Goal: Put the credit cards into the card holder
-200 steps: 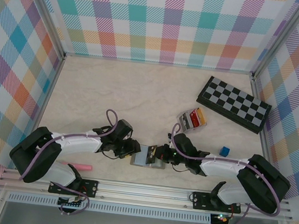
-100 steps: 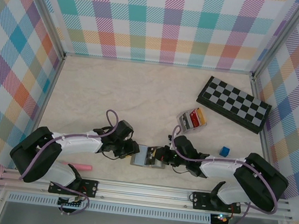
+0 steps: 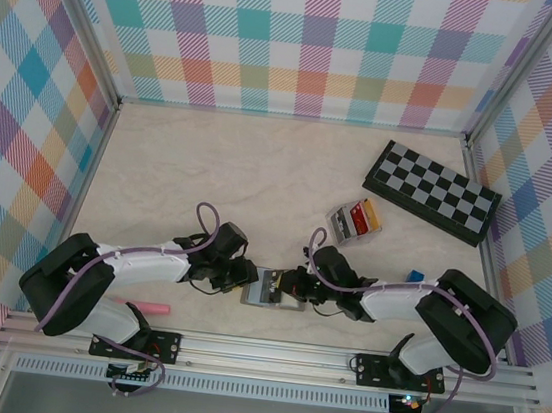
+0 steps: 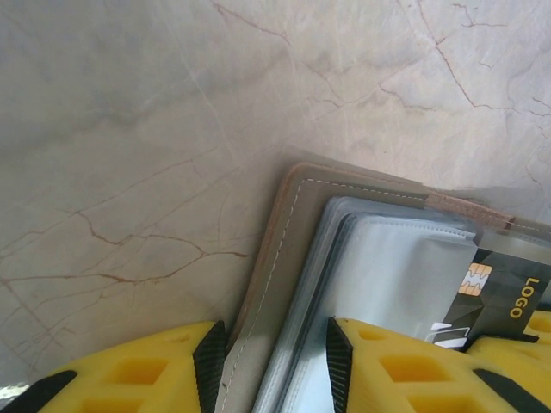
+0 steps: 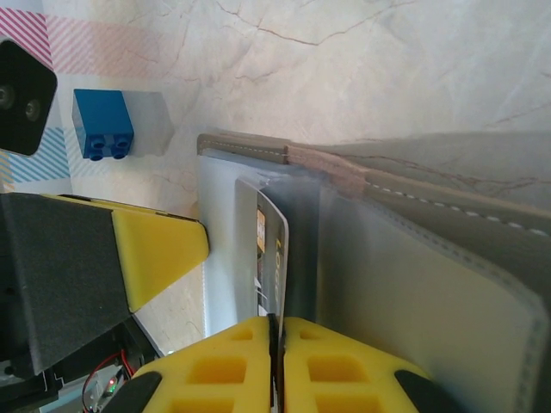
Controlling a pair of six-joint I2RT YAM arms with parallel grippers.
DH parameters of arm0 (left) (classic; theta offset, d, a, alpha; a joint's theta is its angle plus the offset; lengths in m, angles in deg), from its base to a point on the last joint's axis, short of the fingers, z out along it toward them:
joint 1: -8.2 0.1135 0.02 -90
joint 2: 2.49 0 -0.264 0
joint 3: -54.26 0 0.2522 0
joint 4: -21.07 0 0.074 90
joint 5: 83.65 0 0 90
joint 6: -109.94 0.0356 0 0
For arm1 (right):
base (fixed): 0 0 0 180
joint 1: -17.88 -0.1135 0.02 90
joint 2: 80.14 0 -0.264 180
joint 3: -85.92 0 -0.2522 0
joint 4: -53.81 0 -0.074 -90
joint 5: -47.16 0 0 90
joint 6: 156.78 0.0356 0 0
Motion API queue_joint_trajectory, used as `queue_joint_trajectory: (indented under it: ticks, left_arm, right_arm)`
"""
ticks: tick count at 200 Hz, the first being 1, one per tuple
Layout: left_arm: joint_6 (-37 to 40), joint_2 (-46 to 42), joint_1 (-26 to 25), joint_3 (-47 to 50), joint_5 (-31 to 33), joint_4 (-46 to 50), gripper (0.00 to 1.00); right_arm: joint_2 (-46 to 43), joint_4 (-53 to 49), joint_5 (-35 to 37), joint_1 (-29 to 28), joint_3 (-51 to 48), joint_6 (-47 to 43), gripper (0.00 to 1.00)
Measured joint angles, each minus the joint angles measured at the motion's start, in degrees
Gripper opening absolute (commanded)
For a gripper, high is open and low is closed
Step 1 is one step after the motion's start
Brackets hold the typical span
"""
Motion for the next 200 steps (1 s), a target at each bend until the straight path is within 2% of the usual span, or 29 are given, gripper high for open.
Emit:
queue_joint_trajectory:
  ticks: [67, 123, 135, 173, 200]
  left_arm:
    - [0.0, 0.0, -0.3, -0.4, 0.6, 0.4, 0.41]
    - [0.0, -0.3, -0.6, -0.4, 1.1, 0.5, 0.42]
    - [0.0, -0.3, -0.7, -0.4, 1.2, 0.5, 0.41]
    - [0.0, -0.3, -0.7, -0.4, 1.2, 0.5, 0.41]
    - [0.0, -0.4, -0.7, -0.4, 1.1, 0.4, 0.42]
  right_arm:
    - [5.5, -4.8, -1.0, -1.1, 6.7, -0.1, 0.16]
    - [2.7, -14.6, 1.3, -1.9, 8.9, -1.4, 0.28]
    - [1.6, -17.4, 1.6, -1.9, 9.3, -1.8, 0.28]
    - [2.1, -20.1, 0.9, -1.9, 10.6, -3.3, 0.15]
    - [5.5, -19.8, -0.7, -2.0, 12.2, -3.7, 0.14]
